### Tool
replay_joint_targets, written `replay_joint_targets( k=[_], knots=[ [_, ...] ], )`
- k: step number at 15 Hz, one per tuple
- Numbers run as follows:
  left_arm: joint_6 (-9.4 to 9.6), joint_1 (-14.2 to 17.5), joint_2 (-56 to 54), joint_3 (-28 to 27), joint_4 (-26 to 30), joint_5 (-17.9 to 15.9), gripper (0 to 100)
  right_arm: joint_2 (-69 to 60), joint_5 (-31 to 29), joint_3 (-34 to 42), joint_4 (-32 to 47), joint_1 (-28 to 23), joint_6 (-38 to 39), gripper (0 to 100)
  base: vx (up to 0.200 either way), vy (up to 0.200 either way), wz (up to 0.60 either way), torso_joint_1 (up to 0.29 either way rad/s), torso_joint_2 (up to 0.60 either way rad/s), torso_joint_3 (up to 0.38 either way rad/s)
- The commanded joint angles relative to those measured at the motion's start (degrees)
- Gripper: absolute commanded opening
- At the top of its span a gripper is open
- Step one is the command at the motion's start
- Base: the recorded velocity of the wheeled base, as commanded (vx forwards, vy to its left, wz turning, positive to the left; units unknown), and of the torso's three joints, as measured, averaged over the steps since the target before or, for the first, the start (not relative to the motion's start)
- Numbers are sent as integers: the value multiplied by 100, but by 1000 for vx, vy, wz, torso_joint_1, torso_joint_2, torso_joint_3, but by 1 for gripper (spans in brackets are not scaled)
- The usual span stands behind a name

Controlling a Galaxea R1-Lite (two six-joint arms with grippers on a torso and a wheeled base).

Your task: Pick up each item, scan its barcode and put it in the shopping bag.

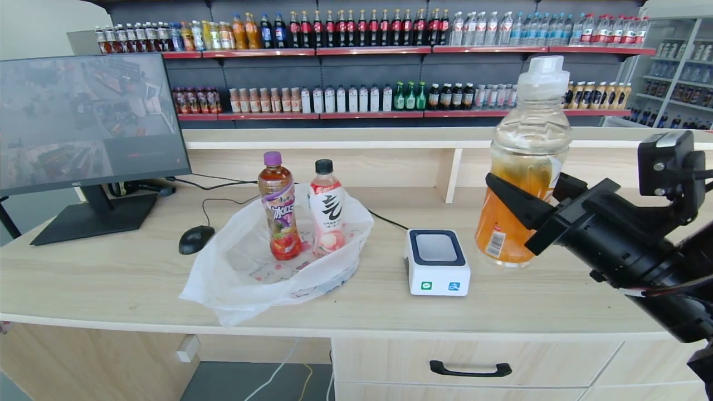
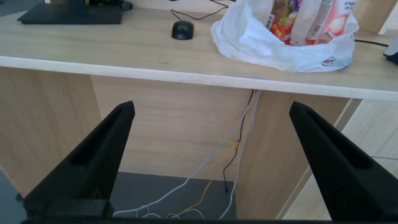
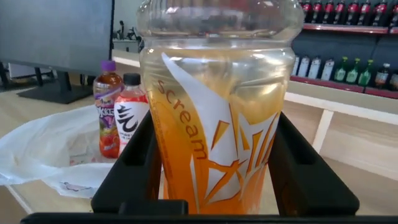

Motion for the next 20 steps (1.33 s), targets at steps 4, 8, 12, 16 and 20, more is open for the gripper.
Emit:
replay_joint_targets(
  k=[4,8,12,16,20],
  knots=[
    [0,-2,-2,1,-1,1,100,856,282,-982,11,-31,-2114,0,0,0,0,0,0,0],
    [0,-2,-2,1,-1,1,100,1743,379,-1571,-208,364,-3309,0,0,0,0,0,0,0],
    [0,-2,-2,1,-1,1,100,2324,1126,-1791,-578,391,-4372,0,0,0,0,0,0,0],
    [0,-2,-2,10,-1,1,100,2491,1601,-1747,-578,399,-5146,0,0,0,0,0,0,0],
    [0,-2,-2,1,-1,1,100,2499,1900,-1738,-578,470,-5462,0,0,0,0,0,0,0]
  ],
)
